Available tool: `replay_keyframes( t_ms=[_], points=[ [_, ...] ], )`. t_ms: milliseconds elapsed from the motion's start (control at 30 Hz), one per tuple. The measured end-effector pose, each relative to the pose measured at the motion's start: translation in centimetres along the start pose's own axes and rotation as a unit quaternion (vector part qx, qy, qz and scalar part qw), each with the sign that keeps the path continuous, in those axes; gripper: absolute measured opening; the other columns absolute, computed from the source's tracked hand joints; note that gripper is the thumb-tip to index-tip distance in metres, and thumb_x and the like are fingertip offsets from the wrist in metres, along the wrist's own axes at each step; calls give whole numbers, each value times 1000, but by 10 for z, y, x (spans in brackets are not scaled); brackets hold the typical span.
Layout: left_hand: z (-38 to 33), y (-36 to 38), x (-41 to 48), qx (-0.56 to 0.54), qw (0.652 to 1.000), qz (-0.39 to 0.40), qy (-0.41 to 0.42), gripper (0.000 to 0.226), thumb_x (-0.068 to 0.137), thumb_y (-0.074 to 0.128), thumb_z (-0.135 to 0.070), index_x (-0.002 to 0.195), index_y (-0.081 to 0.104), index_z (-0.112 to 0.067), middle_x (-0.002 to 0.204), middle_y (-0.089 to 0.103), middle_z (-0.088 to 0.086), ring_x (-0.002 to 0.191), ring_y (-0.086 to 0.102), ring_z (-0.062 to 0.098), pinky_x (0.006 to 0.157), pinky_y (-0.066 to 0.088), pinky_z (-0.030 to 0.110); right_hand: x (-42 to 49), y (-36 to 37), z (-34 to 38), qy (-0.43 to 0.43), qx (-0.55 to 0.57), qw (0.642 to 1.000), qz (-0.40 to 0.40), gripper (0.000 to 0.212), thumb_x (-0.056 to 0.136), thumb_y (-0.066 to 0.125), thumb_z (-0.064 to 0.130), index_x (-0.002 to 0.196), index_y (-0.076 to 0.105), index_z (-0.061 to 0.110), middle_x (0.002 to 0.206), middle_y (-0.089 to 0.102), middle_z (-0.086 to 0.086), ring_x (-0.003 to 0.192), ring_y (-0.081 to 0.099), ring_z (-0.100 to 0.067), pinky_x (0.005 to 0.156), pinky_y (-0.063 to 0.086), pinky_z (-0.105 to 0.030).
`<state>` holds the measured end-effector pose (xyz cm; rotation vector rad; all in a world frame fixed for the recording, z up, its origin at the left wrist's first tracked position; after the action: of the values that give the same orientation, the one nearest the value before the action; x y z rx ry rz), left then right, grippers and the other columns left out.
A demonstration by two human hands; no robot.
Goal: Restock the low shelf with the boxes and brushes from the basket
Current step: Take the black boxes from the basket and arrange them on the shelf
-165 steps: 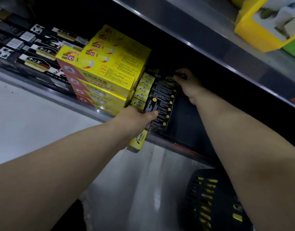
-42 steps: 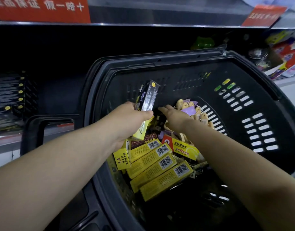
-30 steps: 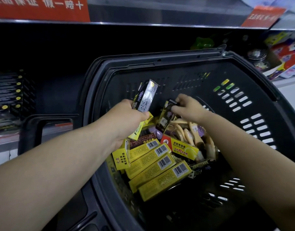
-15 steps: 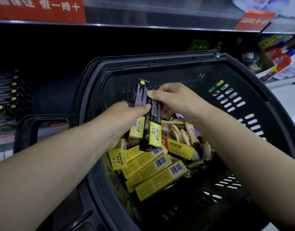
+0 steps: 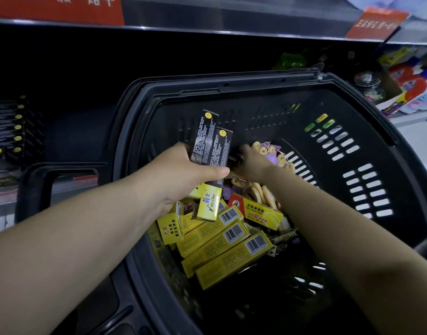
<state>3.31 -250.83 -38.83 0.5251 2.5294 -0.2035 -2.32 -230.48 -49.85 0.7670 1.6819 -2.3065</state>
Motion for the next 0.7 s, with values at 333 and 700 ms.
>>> replay_keyframes(
  t_ms=[333,700],
  points=[
    [-3,0,1,-17,1000,18,12,27,68,81,-21,91,67,-24,85,73,-7,83,67,11,74,49,26,-16,-63,23,-48,-76,987,-130,38,80,63,29,117,58,19,104,68,-5,83,62,-21,65,49,-29],
    [-28,-3,-36,-153,984,88,8,33,68,77,-30,97,67,-18,85,76,3,77,73,19,61,57,29,-145,-115,95,-104,336,934,69,19,86,61,25,70,65,16,61,51,-5,47,42,-8,44,39,-14]
  ],
)
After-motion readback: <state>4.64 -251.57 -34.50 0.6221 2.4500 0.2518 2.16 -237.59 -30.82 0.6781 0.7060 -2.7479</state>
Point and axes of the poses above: each hand's wrist, its own x-axis towards the middle knuckle, its own y-axis out of the palm, z = x × y, the point moved 9 cm from there along x, towards the middle knuckle
